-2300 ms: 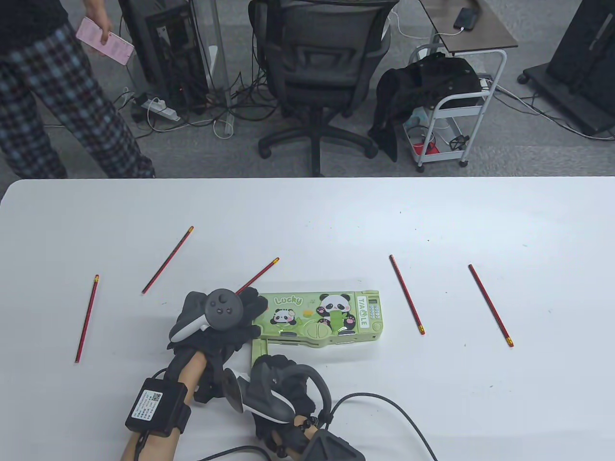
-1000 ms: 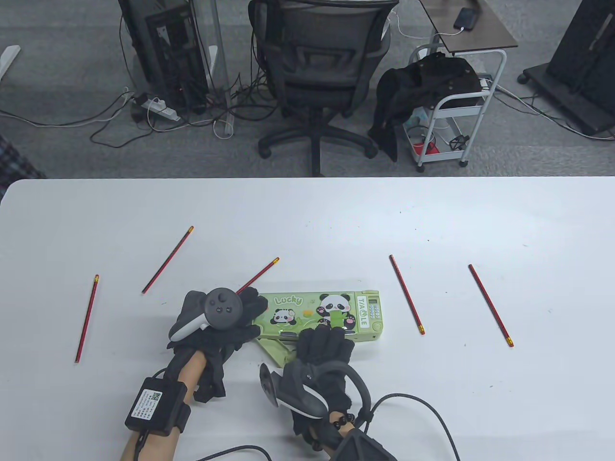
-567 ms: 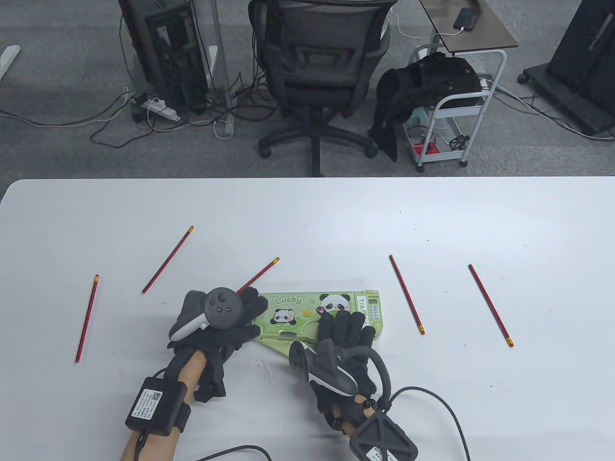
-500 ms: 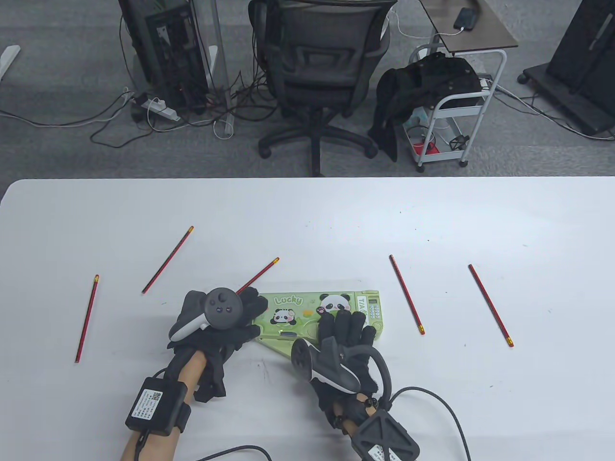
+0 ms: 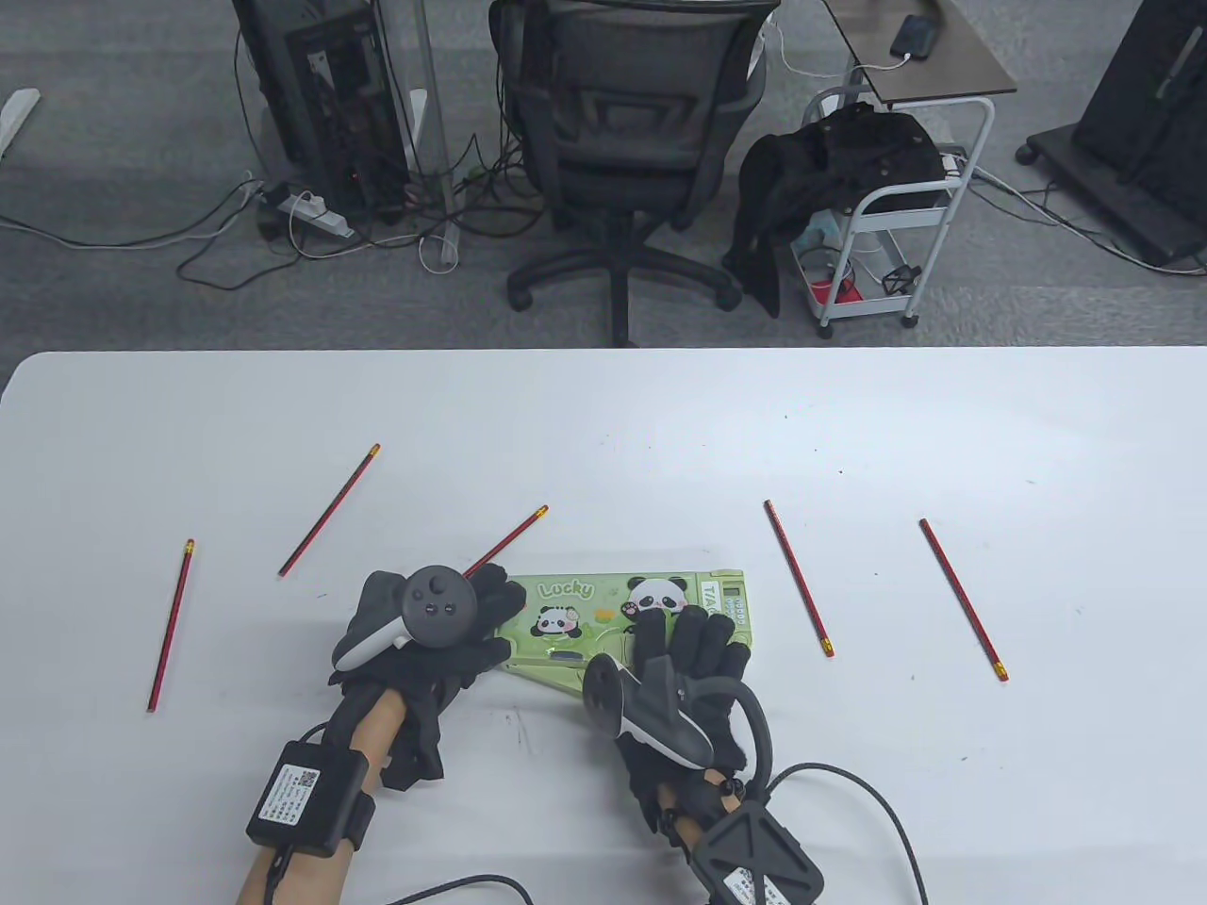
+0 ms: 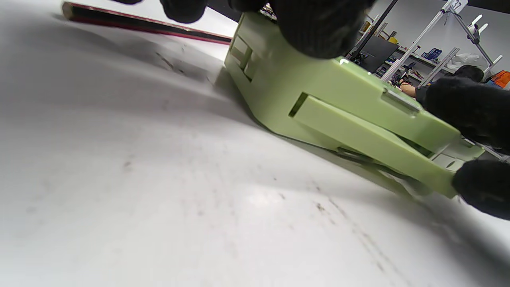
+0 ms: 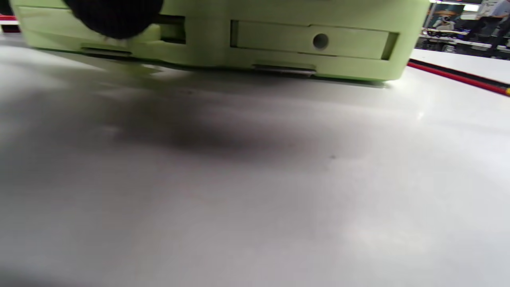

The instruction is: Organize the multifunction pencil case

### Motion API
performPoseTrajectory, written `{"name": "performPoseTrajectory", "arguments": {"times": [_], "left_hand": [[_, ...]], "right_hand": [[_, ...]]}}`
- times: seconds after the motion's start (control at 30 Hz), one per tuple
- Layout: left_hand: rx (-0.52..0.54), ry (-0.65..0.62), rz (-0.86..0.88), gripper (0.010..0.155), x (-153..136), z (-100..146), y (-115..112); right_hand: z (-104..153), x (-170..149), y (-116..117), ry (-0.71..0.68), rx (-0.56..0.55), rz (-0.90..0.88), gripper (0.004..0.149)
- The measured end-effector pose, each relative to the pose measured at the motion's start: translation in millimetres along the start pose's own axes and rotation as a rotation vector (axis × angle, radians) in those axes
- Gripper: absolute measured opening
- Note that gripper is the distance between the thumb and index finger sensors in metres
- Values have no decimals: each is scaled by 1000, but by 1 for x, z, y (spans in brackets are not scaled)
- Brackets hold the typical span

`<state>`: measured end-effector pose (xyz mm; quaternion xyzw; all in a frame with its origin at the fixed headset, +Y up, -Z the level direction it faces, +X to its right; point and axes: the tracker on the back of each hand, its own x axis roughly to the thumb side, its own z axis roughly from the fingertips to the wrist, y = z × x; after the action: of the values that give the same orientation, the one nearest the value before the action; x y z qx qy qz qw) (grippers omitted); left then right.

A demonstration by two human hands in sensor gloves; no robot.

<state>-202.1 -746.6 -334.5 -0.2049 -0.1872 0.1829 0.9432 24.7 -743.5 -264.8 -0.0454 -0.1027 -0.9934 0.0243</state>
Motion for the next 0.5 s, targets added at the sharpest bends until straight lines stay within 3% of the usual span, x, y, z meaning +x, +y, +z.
{"name": "performPoseTrajectory", "arguments": {"times": [0.5], "left_hand": [[5, -3, 0, 63, 0, 0, -1]], "right_hand": [[-3, 6, 2, 83, -138, 134, 91]]}}
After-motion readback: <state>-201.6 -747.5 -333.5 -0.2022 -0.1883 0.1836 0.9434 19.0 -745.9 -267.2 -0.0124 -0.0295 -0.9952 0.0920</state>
